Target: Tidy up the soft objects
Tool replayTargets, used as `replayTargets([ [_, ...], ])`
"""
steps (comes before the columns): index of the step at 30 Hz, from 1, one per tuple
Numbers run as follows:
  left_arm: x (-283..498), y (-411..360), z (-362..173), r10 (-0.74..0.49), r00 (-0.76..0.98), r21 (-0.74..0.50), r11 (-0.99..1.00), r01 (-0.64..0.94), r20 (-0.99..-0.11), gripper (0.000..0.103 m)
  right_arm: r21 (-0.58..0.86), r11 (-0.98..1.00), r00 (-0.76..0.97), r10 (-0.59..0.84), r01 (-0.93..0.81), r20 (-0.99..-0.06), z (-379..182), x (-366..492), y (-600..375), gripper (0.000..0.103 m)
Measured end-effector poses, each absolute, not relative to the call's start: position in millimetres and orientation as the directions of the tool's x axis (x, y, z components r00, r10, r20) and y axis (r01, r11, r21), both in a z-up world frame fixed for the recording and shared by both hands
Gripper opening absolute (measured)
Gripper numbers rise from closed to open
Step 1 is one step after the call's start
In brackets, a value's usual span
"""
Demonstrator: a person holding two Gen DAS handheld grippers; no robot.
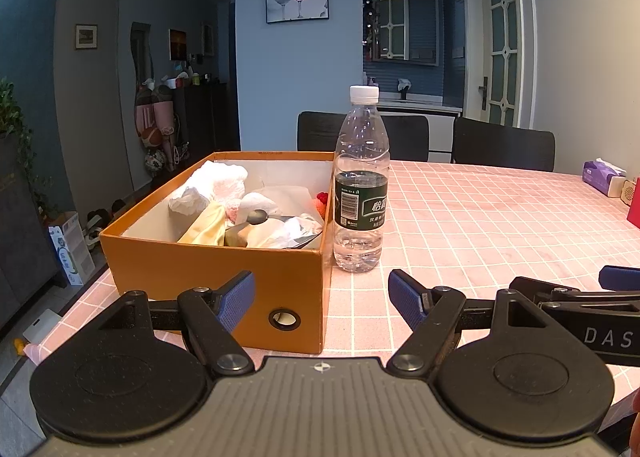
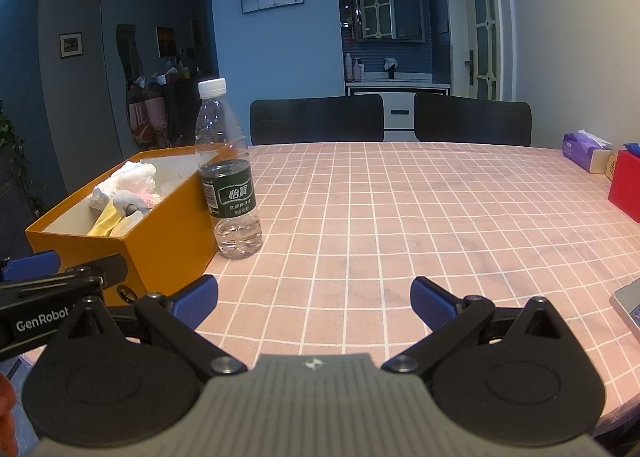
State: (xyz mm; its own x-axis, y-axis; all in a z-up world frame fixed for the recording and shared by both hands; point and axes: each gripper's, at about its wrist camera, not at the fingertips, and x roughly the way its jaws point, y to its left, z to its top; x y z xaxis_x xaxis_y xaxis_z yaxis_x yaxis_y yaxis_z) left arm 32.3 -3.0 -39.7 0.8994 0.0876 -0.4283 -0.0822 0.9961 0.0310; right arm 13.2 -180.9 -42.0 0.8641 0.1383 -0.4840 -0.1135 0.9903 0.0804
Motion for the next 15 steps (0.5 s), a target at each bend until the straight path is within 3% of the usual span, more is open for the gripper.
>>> replayTargets([
  [15,29.7,-1.8,-41.0,0.079,0.904,0.032,0.997,-0.072,-0.421,0.089,0.072,0.991,0.862,0.136,-0.116,-0.488,-43.6,11.8,-179.4,0.1],
])
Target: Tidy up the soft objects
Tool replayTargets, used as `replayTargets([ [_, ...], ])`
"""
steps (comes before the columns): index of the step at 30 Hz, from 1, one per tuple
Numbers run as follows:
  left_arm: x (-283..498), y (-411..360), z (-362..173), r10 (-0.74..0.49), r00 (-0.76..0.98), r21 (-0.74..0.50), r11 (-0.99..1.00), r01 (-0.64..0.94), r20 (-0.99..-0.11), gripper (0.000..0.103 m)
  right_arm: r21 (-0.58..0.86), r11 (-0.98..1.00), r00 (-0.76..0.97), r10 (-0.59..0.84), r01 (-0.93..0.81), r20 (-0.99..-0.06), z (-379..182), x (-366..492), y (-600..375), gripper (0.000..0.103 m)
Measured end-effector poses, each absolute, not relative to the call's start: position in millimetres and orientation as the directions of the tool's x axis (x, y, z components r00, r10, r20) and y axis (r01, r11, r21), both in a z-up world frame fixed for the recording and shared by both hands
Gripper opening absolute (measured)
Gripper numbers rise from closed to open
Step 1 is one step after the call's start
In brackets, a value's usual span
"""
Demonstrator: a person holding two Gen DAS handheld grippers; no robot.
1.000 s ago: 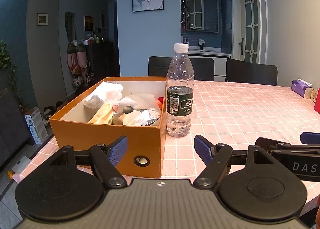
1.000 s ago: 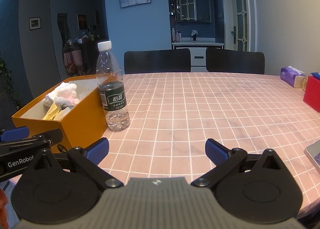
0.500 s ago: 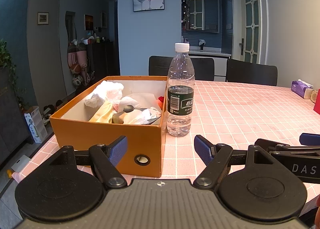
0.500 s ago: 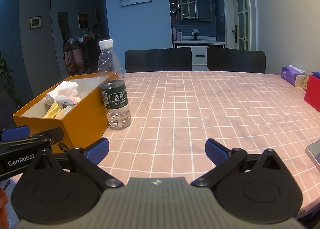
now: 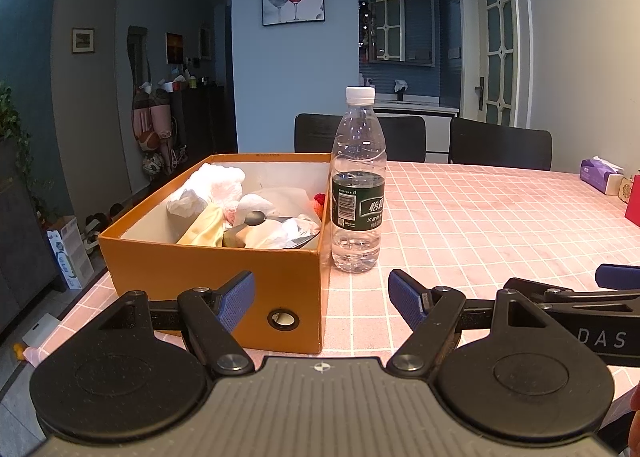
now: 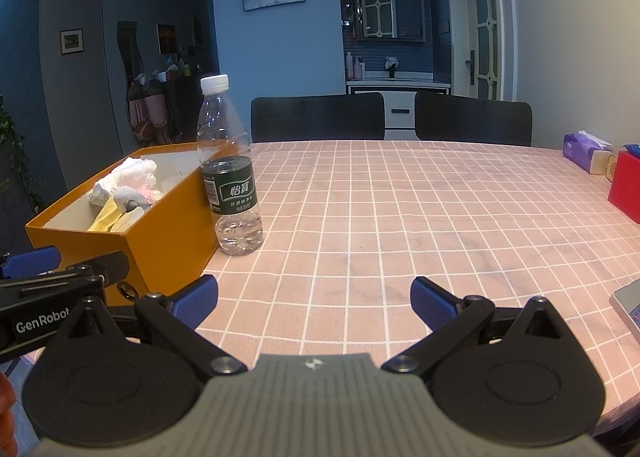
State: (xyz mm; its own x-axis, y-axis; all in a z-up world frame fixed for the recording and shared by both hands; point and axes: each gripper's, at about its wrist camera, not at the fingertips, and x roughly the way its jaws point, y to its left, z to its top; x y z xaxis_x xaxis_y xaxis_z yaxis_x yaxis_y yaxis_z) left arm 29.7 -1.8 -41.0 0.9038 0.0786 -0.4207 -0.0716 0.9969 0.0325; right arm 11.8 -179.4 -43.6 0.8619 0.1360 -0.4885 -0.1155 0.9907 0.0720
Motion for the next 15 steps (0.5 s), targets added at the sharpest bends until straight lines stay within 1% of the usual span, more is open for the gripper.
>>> replayTargets([
  [15,33.1,-2.1,-44.4,0.064,0.904,0.025,0.998,-0.059,-0.423,0.089,0.068,0.992,0.852,0.129,-0.109,-0.508,-47.2,17.1,-177.9,0.1],
])
